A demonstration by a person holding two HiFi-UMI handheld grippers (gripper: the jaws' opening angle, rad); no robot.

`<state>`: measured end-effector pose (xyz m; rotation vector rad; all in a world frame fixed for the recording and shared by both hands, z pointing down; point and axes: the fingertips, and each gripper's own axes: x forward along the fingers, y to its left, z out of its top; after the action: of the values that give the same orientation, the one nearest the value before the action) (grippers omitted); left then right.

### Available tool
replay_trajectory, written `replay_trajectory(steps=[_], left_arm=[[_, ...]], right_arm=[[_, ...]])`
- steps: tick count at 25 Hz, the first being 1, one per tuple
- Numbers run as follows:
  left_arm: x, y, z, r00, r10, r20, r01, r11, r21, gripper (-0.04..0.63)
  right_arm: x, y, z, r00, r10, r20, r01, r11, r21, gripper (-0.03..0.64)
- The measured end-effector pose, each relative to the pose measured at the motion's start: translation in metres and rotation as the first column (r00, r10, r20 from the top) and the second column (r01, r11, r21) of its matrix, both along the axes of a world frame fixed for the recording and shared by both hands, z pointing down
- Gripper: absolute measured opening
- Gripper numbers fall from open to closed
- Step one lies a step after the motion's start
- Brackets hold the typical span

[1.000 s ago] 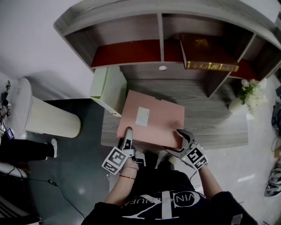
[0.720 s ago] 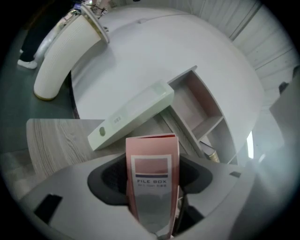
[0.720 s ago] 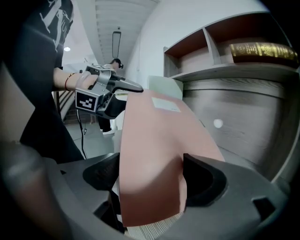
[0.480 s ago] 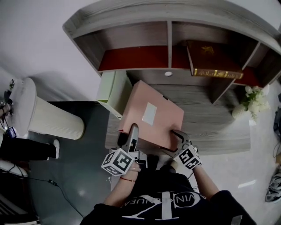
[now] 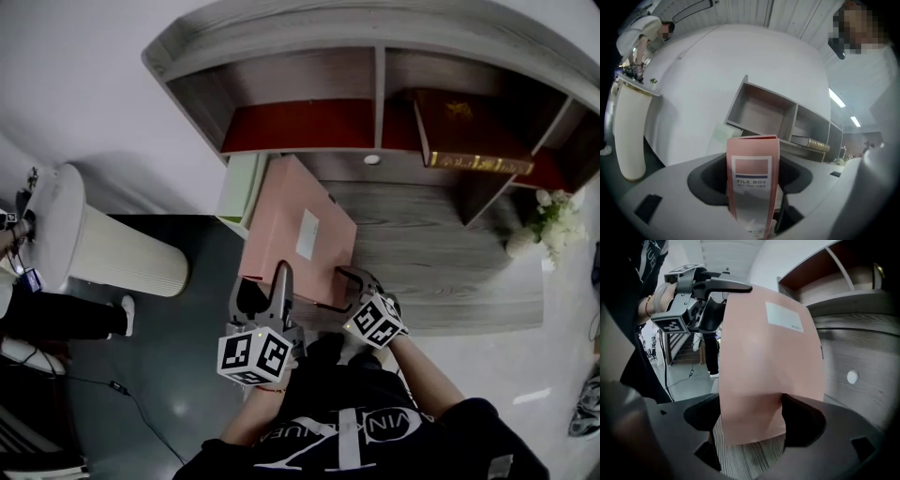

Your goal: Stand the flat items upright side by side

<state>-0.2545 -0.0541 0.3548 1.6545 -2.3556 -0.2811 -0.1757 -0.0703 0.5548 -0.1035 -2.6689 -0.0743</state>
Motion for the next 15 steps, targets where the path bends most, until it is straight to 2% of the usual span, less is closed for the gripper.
replay_trajectory(steps=[8, 15], left_arm=[[-0.007, -0.002, -0.003, 0.991, 0.012, 0.136, -0.005, 0.998, -0.057, 0.282], [-0.020, -0.015, 0.001, 0.980, 0.020, 0.196, 0.002, 0.994, -0.112, 0.288]], right_arm=[[-0.042, 0.000, 0.011, 0.997, -0.060, -0.049, 0.061, 0.998, 0.016, 0.413], [-0.074, -0.011, 0.019, 0.993, -0.090, -0.076, 0.092, 0.995, 0.024, 0.410]])
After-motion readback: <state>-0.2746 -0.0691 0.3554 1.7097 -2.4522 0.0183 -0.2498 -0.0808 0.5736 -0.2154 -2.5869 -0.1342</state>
